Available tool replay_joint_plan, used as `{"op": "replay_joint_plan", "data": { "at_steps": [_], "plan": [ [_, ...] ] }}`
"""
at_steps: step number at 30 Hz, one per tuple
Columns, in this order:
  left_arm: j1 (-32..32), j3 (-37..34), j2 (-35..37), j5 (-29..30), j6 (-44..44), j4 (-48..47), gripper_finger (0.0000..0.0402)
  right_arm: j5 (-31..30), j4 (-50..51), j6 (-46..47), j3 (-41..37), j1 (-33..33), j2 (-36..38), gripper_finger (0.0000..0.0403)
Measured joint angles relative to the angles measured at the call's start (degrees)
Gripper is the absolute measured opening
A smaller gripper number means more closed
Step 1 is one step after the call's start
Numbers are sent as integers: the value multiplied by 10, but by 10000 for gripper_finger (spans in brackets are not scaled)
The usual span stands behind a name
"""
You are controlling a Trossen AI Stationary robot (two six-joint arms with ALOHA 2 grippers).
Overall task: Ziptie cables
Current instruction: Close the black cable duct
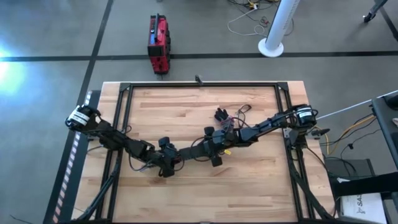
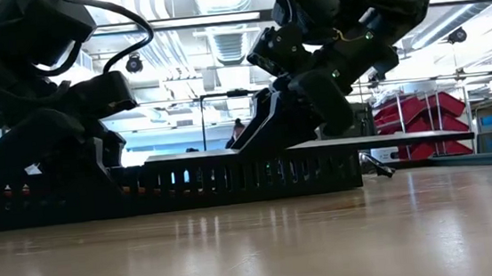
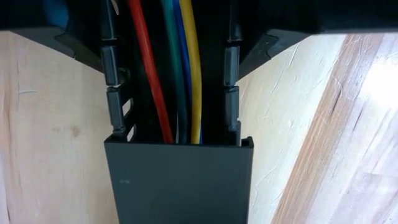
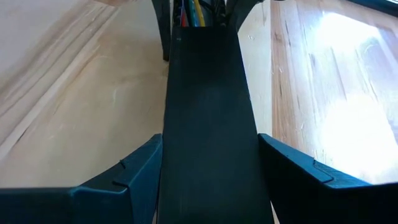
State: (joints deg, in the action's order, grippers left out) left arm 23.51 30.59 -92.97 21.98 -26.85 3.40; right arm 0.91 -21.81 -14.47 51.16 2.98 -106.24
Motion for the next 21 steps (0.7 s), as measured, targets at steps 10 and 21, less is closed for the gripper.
{"op": "replay_joint_plan", "data": {
  "at_steps": [10, 21],
  "plan": [
    [0, 0, 0, 0, 0, 0, 224, 9, 33, 16, 11, -3, 0, 218],
    [0, 0, 0, 0, -3, 1, 225, 46, 99, 39, 44, -16, -5, 218]
  ]
}}
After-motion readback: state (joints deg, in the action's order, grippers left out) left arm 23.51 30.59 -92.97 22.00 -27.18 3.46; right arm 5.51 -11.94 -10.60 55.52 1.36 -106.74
